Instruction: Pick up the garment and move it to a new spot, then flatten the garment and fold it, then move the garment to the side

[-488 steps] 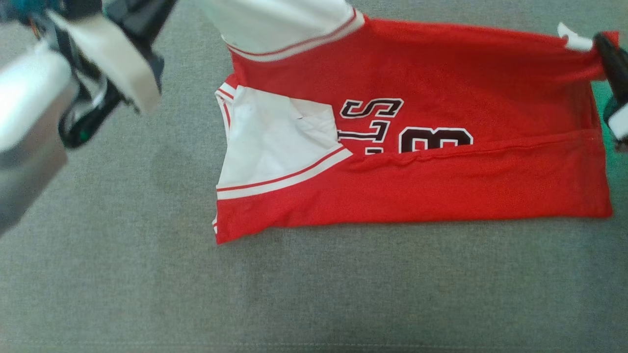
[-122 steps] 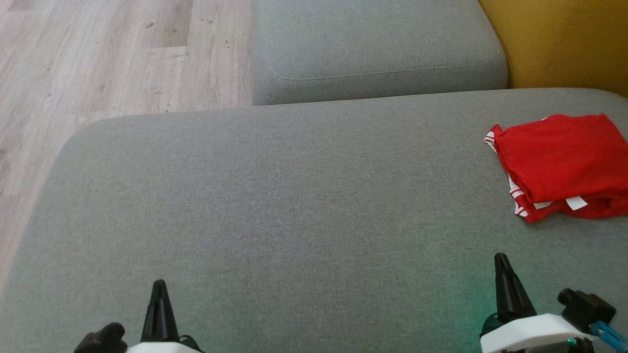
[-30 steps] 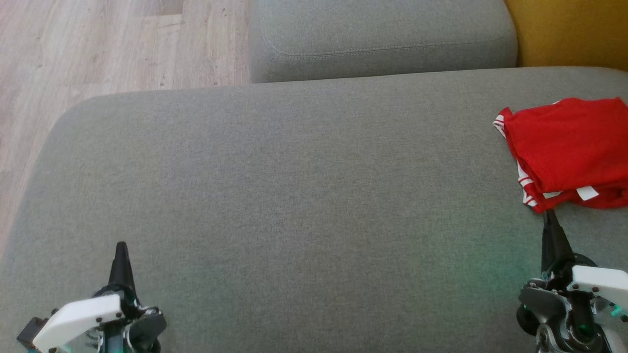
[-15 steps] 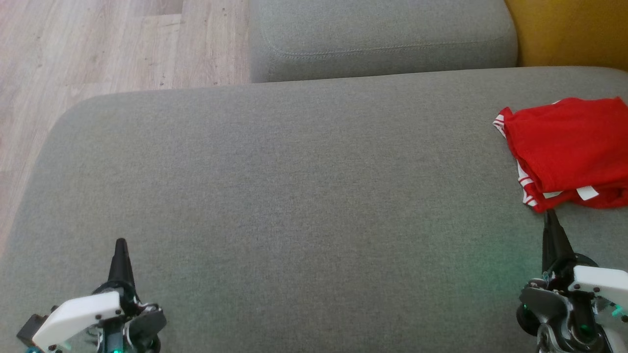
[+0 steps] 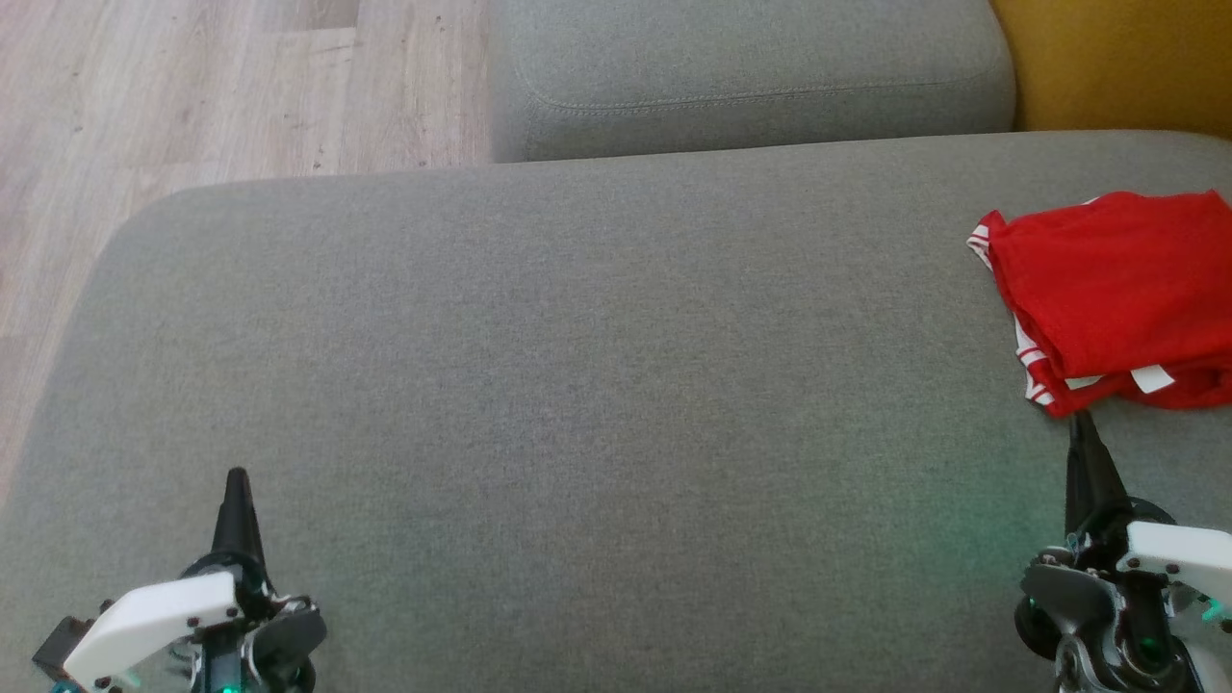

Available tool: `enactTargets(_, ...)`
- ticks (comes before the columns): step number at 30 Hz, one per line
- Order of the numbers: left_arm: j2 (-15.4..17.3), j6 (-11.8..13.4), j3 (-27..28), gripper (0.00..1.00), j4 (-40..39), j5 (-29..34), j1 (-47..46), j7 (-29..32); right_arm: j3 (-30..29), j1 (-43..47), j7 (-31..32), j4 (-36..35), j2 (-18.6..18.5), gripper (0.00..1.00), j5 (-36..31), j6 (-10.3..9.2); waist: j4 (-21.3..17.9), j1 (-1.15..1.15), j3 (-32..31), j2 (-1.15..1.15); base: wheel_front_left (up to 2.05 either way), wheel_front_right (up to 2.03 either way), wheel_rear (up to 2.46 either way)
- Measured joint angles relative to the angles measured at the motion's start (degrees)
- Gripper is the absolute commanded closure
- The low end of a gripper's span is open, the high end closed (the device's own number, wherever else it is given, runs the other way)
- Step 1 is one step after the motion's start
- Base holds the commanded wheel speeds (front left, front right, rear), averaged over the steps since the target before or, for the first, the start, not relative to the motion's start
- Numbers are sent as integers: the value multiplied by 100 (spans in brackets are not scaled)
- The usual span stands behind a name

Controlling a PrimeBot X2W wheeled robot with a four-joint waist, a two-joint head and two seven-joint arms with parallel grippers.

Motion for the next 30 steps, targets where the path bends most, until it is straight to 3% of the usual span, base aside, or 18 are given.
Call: enactTargets(30,-3,0,5,100,0,0,0,1,-41,0,51,0,14,100,-9,0,0,0,0,0,0,0,0)
